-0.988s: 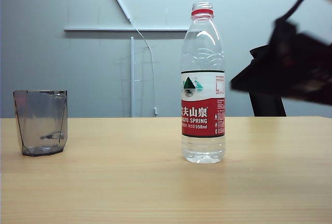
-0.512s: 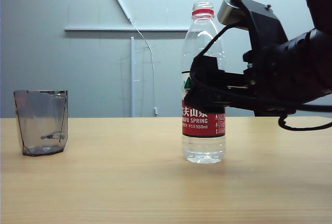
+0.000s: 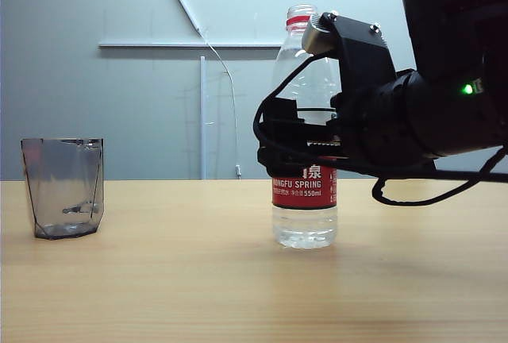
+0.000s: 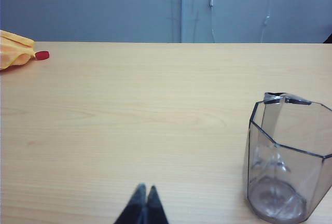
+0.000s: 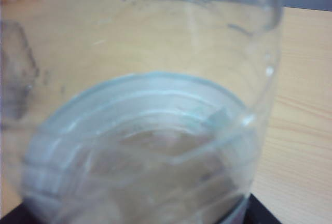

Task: Pick up the mineral water bottle on the table and pour water into the mug until it's half full.

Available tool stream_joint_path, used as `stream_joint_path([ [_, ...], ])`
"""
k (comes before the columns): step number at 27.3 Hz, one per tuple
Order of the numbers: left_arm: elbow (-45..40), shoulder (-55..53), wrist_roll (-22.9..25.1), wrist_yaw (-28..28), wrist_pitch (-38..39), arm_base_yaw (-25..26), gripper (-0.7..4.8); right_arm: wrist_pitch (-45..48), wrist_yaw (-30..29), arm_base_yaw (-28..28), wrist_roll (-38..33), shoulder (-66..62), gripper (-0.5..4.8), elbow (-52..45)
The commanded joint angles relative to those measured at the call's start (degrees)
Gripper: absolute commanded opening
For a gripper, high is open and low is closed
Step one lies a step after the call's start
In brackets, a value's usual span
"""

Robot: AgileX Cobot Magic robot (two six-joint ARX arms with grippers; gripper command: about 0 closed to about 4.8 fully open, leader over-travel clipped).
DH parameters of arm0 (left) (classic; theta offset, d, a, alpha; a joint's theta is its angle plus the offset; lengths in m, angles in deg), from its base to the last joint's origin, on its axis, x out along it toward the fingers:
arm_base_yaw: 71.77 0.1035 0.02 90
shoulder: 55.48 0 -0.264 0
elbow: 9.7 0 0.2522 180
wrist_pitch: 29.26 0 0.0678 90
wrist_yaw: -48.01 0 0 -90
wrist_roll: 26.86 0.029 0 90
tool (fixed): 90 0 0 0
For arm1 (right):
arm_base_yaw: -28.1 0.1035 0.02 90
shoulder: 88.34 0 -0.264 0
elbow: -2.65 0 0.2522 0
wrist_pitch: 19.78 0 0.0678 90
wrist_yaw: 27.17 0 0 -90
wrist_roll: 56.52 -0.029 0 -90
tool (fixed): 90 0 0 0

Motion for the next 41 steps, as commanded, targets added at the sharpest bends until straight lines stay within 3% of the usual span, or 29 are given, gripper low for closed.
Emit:
stream_joint_path([
  [1, 0.13, -0.09, 0.02, 0.02, -0.31, -0.04, -0.02, 1.09, 0.33, -0.39, 0.00, -0.04, 4.79, 0.17],
  [3, 0.13, -0.09, 0.02, 0.02, -0.28, -0.04, -0.02, 1.11, 0.76, -0.55, 0.00, -0.04, 4.79, 0.17],
  [6, 0.13, -0.09, 0.02, 0.02, -0.28, -0.02, -0.02, 1.36, 0.72, -1.22, -0.07, -0.04, 4.14, 0.20],
  [11, 0.13, -0.09, 0.02, 0.02, -0.28, -0.02, -0.02, 1.31, 0.70, -2.03, -1.92, -0.07, 4.12, 1.07],
  [14, 0.13, -0.09, 0.02, 0.00, -0.28, -0.02, -0.02, 0.92, -0.31, -2.03, -1.90, -0.26, 2.87, 2.47],
  [15, 0.13, -0.09, 0.02, 0.04, -0.28, -0.02, -0.02, 0.90, -0.37, -2.03, -1.90, -0.31, 2.73, 2.73],
  [20, 0.13, -0.09, 0.02, 0.02, -0.28, -0.02, -0.02, 0.85, -0.35, -2.03, -1.68, -0.37, 2.69, 3.06],
  [28, 0.13, -0.09, 0.02, 0.02, -0.26, -0.02, -0.02, 1.05, -0.37, -2.03, 14.32, 0.61, 2.45, 4.52],
  [32, 0.13, -0.09, 0.02, 0.00, -0.24, -0.02, -0.02, -8.46, -1.75, -1.68, 18.47, 0.70, 2.41, 11.41],
  [35, 0.13, -0.09, 0.02, 0.00, -0.26, -0.02, -0.02, -21.38, -7.87, -1.68, 19.04, -0.46, 2.42, 21.46],
  [39, 0.13, -0.09, 0.02, 0.00, -0.22, -0.02, -0.02, -26.38, -10.78, -1.57, 24.98, -4.04, 2.41, 29.55],
  [41, 0.13, -0.09, 0.02, 0.00, -0.15, -0.02, -0.02, -33.59, -11.91, -0.85, 28.61, -7.19, 2.41, 36.17],
])
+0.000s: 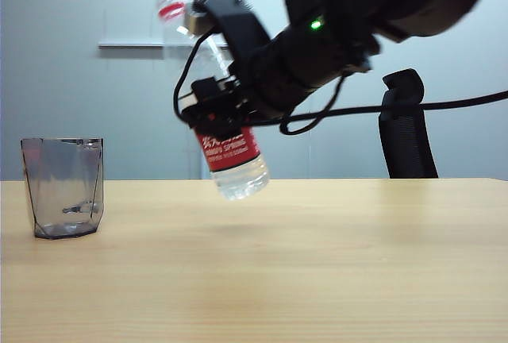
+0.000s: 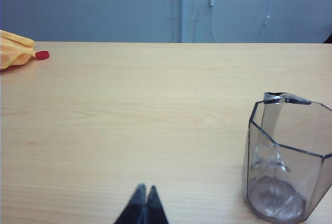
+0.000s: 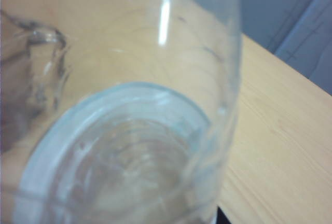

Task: Pick up the mineral water bottle on the table and pour water into the mug until it's half full.

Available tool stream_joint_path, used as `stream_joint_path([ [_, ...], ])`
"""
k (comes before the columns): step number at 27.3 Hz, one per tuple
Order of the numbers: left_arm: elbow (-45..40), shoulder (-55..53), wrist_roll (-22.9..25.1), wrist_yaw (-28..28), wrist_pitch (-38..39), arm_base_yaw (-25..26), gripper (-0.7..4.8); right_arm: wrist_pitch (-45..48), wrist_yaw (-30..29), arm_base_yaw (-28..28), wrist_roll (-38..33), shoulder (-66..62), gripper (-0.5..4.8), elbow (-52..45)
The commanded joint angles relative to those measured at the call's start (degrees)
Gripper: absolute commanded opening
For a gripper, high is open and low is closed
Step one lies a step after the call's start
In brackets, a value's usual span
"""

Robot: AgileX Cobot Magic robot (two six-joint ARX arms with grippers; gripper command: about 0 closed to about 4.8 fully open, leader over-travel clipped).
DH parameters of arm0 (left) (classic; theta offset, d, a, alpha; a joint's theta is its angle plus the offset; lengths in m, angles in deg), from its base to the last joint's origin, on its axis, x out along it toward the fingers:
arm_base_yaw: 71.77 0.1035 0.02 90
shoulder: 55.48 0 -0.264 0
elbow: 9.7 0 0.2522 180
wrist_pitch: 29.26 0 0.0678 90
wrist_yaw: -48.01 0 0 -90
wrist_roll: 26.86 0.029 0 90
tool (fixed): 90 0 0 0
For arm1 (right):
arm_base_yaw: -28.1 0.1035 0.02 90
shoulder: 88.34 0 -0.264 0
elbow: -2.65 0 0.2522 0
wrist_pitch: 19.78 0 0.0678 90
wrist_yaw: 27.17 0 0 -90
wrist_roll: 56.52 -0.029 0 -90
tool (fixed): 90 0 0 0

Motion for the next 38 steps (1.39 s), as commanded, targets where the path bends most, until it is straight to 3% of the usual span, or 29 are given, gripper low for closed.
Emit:
stream_joint_path([
  [1, 0.13, -0.09, 0.02, 0.02, -0.15, -0.02, -0.02, -5.42, -1.14, 0.68, 5.46, -2.29, 2.41, 7.58],
  [12, 0.13, -0.09, 0.02, 0.02, -0.13, -0.04, -0.02, -12.61, 2.84, 3.08, 19.58, -9.11, 2.41, 17.42],
  [17, 0.13, -0.09, 0.02, 0.02, -0.11, -0.04, -0.02, -12.22, 3.89, 3.17, 23.74, -9.62, 2.41, 17.53],
  [28, 0.13, -0.09, 0.02, 0.02, -0.09, -0.04, -0.02, -8.31, 9.40, 3.17, 40.13, -9.62, 2.41, 17.55],
  [38, 0.13, -0.09, 0.02, 0.02, -0.11, -0.04, -0.02, -5.46, 10.73, 3.15, 46.45, -9.70, 2.41, 18.01],
])
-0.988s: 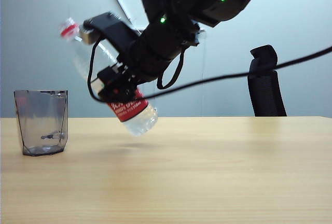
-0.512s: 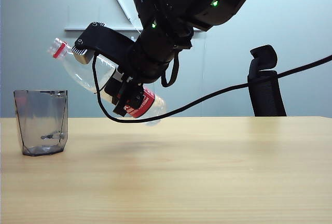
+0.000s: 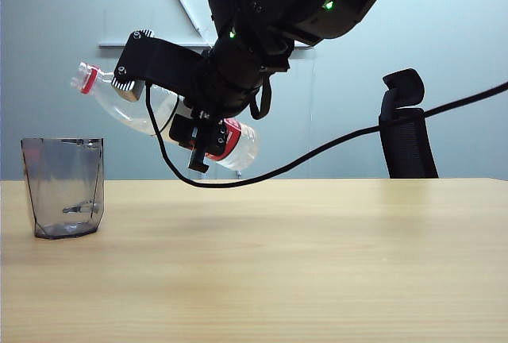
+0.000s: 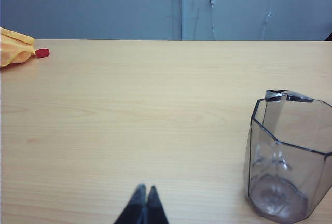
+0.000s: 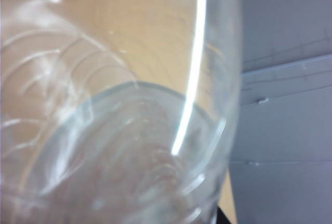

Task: Pick up the mineral water bottle on the table and pour water into the mug until it's half full.

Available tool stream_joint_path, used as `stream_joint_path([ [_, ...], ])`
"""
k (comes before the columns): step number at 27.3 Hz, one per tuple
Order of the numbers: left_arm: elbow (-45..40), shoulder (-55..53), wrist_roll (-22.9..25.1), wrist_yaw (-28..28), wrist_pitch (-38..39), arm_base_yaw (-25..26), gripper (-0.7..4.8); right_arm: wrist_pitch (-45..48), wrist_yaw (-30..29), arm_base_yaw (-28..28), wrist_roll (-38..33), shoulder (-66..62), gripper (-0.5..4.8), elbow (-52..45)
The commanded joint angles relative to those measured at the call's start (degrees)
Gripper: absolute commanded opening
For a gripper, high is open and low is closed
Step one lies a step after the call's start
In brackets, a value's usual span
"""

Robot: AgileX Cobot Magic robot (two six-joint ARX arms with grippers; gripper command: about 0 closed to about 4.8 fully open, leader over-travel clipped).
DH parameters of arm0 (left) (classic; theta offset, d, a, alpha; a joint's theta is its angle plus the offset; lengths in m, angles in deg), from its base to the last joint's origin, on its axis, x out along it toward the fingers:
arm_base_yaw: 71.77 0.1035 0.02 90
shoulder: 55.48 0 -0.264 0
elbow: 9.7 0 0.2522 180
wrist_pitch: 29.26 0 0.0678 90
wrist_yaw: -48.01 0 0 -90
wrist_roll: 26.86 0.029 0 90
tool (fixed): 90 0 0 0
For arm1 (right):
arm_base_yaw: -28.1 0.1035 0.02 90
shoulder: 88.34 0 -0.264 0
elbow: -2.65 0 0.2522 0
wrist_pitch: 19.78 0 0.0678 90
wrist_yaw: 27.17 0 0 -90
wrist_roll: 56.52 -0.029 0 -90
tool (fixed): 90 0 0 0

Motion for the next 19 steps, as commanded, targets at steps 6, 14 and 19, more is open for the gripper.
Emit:
stream_joint_path([
  [6, 0.13, -0.09, 0.02, 0.00, -0.52, -0.04, -0.02, 4.13, 1.31, 0.11, 7.58, -1.36, 2.41, 3.34],
  [14, 0.13, -0.09, 0.02, 0.00, -0.52, -0.04, -0.02, 5.49, 4.33, 0.07, 14.10, -1.95, 2.41, 3.76],
  [19, 0.13, -0.09, 0.02, 0.02, -0.52, -0.04, -0.02, 8.59, 4.61, 0.07, 15.21, -1.95, 2.42, 3.93],
])
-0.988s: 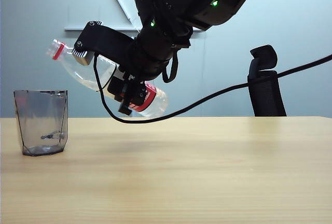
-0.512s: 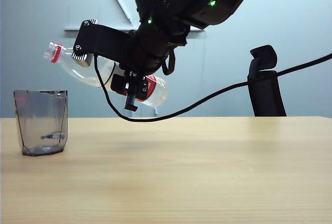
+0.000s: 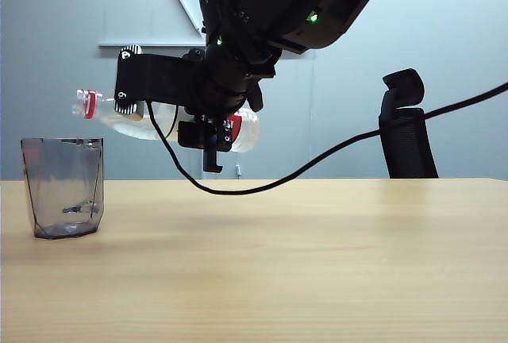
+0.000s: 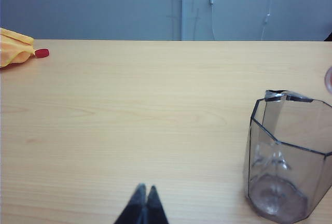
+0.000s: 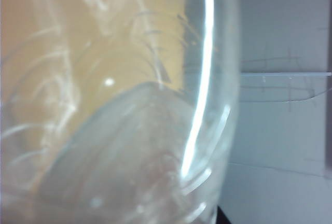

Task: Pick up the mineral water bottle on the table and pour water into the mug until it's half full.

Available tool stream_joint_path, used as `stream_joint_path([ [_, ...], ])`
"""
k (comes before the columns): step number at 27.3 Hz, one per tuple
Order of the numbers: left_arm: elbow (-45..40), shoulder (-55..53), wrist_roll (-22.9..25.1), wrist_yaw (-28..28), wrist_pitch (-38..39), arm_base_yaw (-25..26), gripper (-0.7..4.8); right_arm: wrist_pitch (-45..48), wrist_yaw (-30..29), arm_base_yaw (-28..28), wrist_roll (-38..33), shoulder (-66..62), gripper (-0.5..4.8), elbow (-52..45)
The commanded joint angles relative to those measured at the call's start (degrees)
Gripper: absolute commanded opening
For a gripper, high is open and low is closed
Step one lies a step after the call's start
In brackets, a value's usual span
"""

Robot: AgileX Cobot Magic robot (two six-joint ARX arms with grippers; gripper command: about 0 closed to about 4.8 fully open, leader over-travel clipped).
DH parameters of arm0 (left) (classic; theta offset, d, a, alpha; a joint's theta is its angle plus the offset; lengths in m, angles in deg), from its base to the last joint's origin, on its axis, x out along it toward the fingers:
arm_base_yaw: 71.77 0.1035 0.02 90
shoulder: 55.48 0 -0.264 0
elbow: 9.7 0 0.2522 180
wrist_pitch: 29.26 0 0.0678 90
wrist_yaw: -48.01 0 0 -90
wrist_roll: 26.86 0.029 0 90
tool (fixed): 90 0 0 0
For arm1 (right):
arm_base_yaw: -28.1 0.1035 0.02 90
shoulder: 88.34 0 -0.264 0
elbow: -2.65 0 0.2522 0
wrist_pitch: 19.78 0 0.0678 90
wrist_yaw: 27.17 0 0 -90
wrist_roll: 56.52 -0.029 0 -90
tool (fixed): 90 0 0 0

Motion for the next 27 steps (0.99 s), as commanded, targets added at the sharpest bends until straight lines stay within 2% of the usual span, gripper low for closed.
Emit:
stream_joint_path([
  [1, 0.13, -0.09, 0.02, 0.02, -0.52, -0.02, -0.02, 6.16, 0.35, 0.07, 1.66, 0.92, 2.42, 0.96],
  [15, 0.13, -0.09, 0.02, 0.02, -0.52, -0.04, -0.02, 7.54, 1.62, 0.04, 8.79, 0.92, 2.41, 0.96],
  [27, 0.13, -0.09, 0.02, 0.02, -0.52, -0.04, -0.02, 8.63, 1.84, 0.04, 9.35, 0.92, 2.41, 0.96],
])
